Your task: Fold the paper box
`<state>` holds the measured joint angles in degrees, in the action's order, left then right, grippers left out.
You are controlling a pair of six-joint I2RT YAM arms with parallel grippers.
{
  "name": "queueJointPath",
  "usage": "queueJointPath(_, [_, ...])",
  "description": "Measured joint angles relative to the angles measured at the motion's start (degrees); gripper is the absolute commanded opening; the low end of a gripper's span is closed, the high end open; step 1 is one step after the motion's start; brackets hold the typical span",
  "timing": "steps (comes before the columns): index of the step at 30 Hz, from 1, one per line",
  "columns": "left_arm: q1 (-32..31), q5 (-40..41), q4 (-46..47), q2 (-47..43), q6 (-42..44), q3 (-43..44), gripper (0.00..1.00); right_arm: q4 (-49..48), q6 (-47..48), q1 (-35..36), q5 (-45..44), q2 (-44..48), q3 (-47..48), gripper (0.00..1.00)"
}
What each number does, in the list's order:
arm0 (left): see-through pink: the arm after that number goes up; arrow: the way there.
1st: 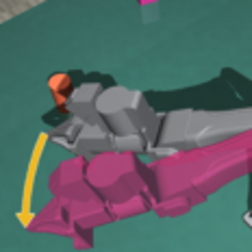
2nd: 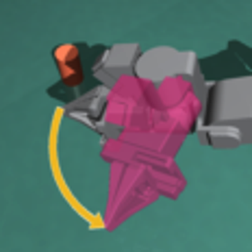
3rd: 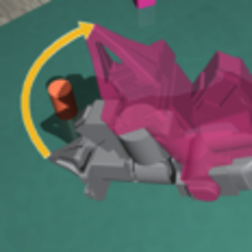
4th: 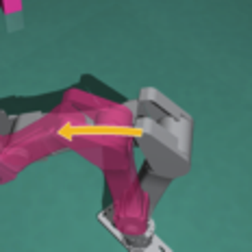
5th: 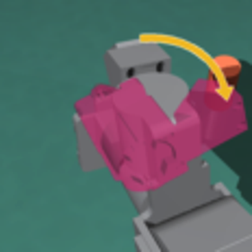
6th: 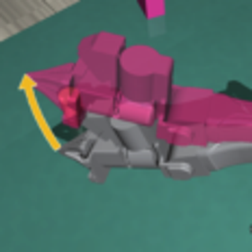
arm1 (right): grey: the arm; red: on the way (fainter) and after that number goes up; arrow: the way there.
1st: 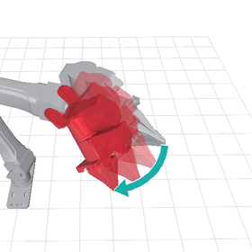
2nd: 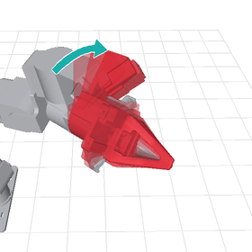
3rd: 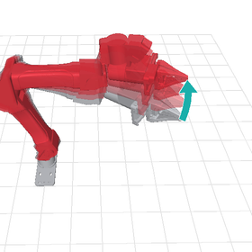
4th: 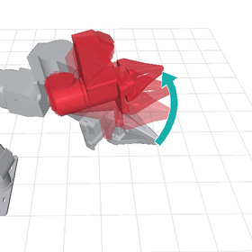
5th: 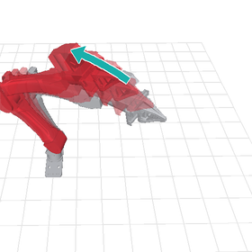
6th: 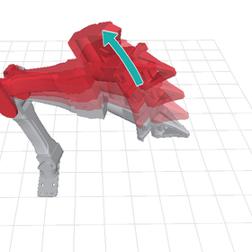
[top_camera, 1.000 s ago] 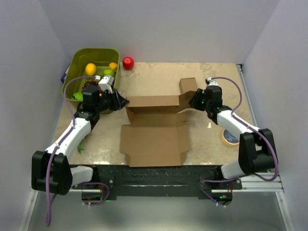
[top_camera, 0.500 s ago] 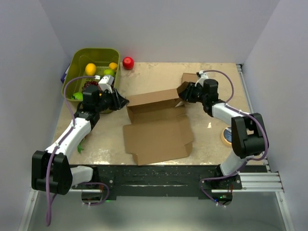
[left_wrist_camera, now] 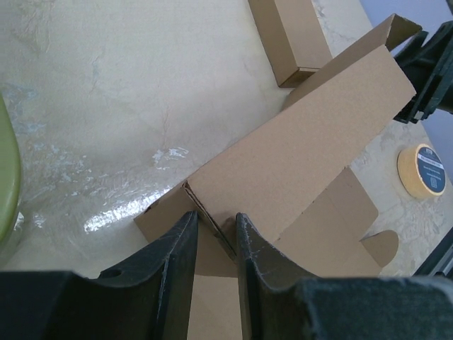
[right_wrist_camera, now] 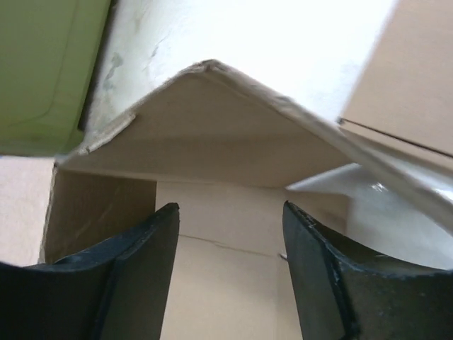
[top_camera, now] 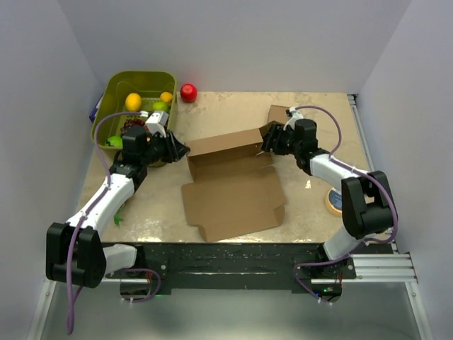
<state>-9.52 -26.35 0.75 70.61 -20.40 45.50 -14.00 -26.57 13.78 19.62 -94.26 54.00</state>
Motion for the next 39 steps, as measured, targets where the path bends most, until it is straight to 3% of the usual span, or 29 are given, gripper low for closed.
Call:
queueJointPath(8, [0.00,0.20,-0.15,-0.13,0.02,0.00,0.32,1.53,-0.79,-0.07,-5.22,-0.22,-5.49,0.64])
queueJointPath(25, [-0.02,0.17,-0.17,-0.13,0.02,0.00,0.32,-0.39,0.52,-0.07,-8.22,-3.78,-6.05,0.61])
queueJointPath(32, [-0.04,0.17,-0.17,-0.13,0.02,0.00,0.32,-1.09,0.68,0.00,-8.04,-3.93,-6.62,0.42])
queueJointPath(39, [0.00,0.24,-0.17,-0.13,0.07,0.00,0.31,-1.36,0.63,0.92,-8.39,-2.43,-7.65,0.38])
